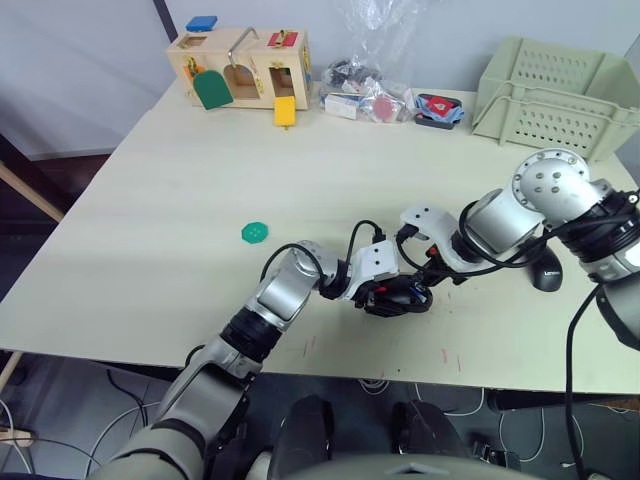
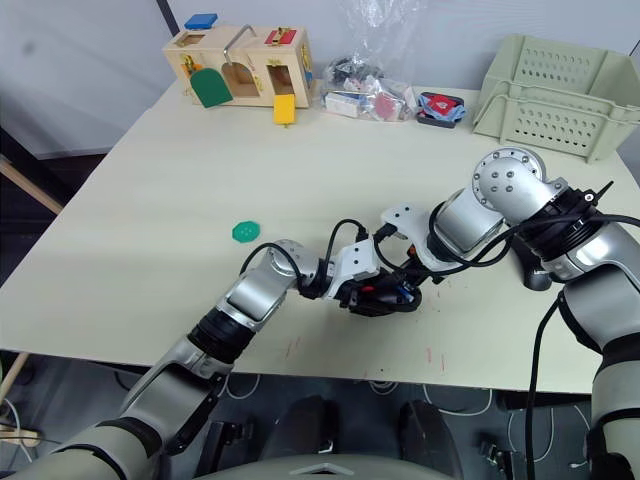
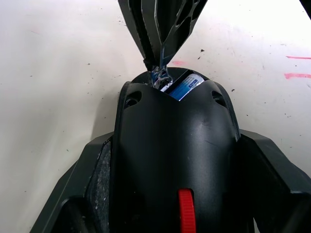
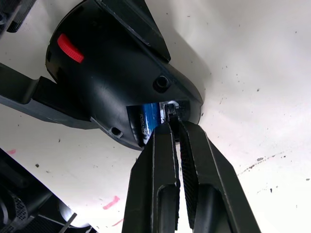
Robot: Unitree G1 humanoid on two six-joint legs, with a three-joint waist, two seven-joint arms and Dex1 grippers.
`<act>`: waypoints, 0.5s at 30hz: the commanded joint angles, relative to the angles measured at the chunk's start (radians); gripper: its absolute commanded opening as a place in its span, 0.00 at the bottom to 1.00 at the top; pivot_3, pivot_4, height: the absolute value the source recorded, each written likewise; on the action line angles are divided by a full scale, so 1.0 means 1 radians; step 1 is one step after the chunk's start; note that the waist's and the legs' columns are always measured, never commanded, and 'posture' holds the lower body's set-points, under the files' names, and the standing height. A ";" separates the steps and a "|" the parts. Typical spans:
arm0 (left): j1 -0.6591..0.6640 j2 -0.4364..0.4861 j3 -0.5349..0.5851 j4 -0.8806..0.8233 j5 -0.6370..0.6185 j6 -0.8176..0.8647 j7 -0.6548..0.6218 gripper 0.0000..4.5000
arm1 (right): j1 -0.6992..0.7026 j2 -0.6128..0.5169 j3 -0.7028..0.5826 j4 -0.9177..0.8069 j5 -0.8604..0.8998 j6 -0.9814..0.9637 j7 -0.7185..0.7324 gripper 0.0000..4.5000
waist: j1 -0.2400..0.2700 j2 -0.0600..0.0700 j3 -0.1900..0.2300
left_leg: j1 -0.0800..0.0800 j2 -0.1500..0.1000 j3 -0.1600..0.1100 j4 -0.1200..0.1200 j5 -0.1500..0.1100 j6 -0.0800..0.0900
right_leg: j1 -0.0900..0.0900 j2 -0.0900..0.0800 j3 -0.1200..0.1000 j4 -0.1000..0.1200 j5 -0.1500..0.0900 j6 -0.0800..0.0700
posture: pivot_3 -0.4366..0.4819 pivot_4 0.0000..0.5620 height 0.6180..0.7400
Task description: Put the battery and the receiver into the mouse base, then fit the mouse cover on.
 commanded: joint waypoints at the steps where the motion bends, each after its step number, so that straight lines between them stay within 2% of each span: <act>1: 0.018 0.008 -0.042 0.013 0.014 0.023 -0.018 0.65 | -0.014 -0.013 -0.029 -0.017 -0.039 0.005 0.022 0.00 | 0.000 0.000 0.000 | 0.000 0.000 0.000 0.000 0.000 0.000 | 0.000 0.000 0.000 0.000 0.000 0.000 | 0.48 0.27 1.00; 15: 0.016 0.011 -0.042 0.019 0.014 0.023 -0.020 0.65 | -0.008 -0.016 0.004 -0.065 -0.095 0.005 0.095 0.00 | 0.000 0.000 0.000 | 0.000 0.000 0.000 0.000 0.000 0.000 | 0.000 0.000 0.000 0.000 0.000 0.000 | 0.48 0.27 1.00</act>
